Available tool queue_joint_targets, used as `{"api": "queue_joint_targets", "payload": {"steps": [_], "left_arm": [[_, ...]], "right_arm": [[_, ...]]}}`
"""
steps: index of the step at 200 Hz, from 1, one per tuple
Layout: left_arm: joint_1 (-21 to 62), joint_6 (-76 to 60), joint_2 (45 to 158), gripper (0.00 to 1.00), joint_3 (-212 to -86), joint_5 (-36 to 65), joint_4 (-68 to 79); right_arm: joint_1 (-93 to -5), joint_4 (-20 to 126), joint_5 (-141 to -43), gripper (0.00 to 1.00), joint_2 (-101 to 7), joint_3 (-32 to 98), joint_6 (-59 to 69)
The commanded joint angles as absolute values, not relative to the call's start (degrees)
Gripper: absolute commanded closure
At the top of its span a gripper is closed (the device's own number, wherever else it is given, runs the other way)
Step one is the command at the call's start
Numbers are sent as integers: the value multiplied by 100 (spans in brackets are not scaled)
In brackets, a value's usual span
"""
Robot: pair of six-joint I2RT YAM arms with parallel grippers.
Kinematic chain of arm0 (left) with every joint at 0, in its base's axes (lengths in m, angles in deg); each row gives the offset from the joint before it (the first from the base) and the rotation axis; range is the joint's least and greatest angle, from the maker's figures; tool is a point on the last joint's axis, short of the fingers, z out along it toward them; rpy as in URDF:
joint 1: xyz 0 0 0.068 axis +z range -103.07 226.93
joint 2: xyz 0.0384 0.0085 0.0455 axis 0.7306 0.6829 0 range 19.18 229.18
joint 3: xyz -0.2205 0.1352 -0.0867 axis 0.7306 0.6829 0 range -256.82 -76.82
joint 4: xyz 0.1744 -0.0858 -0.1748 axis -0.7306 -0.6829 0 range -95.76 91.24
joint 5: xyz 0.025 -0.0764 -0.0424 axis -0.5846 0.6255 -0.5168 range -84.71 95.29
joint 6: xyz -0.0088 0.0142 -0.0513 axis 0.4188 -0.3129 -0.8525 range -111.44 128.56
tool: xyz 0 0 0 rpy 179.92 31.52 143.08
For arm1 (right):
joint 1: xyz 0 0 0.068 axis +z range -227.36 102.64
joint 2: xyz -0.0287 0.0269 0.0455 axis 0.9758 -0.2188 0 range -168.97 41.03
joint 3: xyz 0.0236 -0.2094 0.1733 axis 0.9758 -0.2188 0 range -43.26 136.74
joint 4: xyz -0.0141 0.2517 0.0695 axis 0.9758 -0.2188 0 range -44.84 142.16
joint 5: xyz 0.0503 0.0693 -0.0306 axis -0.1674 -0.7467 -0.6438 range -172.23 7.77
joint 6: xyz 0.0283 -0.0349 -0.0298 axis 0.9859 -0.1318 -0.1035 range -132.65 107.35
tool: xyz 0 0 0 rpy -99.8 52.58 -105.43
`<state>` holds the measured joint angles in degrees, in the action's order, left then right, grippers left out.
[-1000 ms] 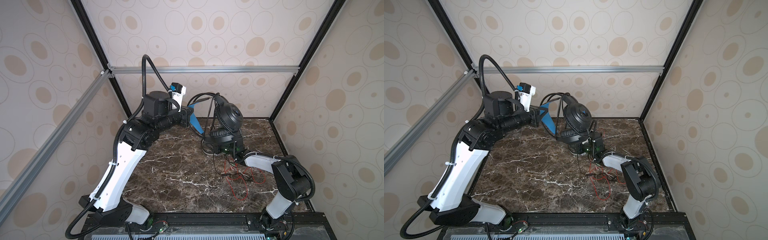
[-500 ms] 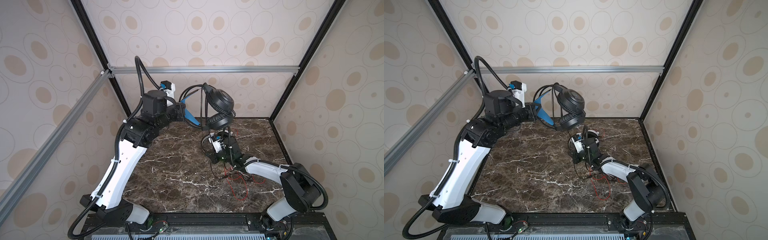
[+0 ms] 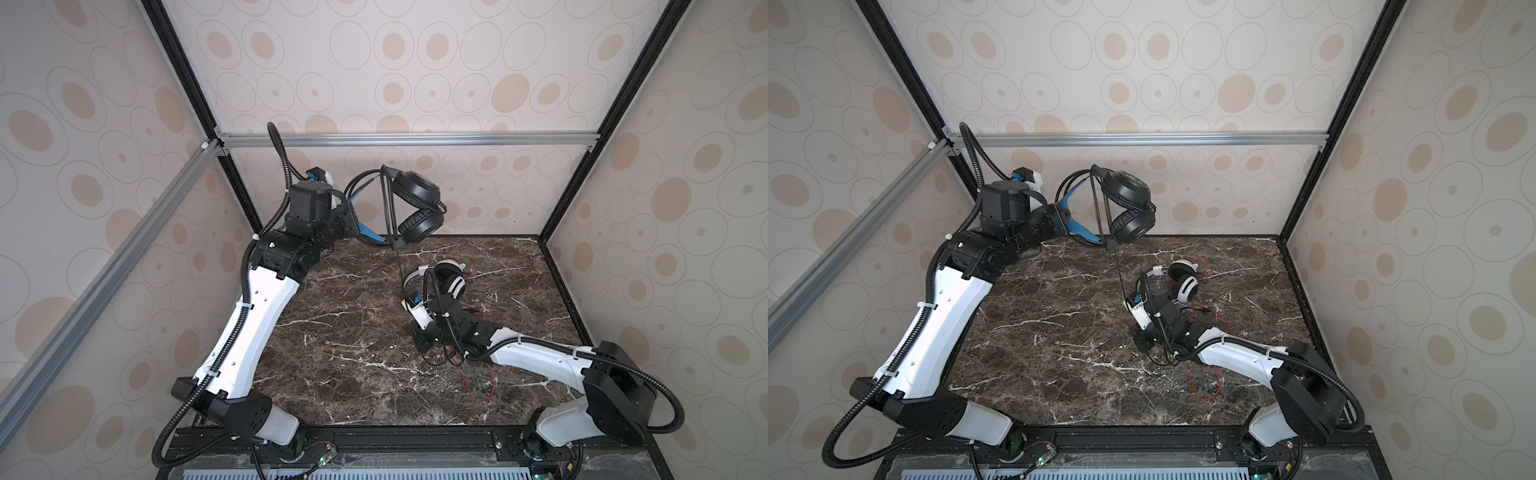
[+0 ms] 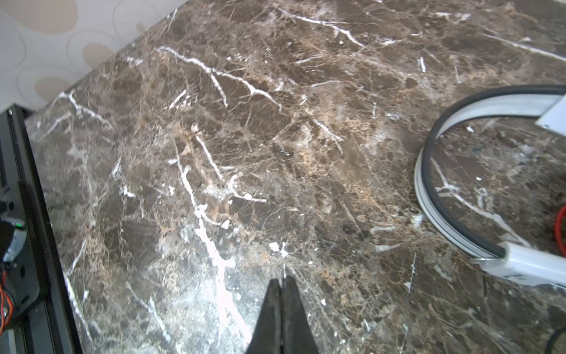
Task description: Wrap the headphones
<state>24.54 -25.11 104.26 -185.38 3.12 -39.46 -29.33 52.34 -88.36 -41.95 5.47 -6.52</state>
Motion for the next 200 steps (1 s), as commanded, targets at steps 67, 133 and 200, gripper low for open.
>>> {"api": "queue_joint_targets", "payload": {"steps": [67, 133, 200], "left_arm": [[2766, -2294, 10637, 100, -18205, -848, -3149], [2752, -1271, 10652, 100, -17335, -1971, -3251], [2634, -446, 10071, 100, -16152, -2182, -3289]], "right_arm": [[-1763, 2956, -7840, 100, -3802, 1814, -1849], [-1689, 1775, -7071, 100, -4039, 3623, -2812], [-1740, 1139, -6388, 100, -4637, 5164, -3598]]}}
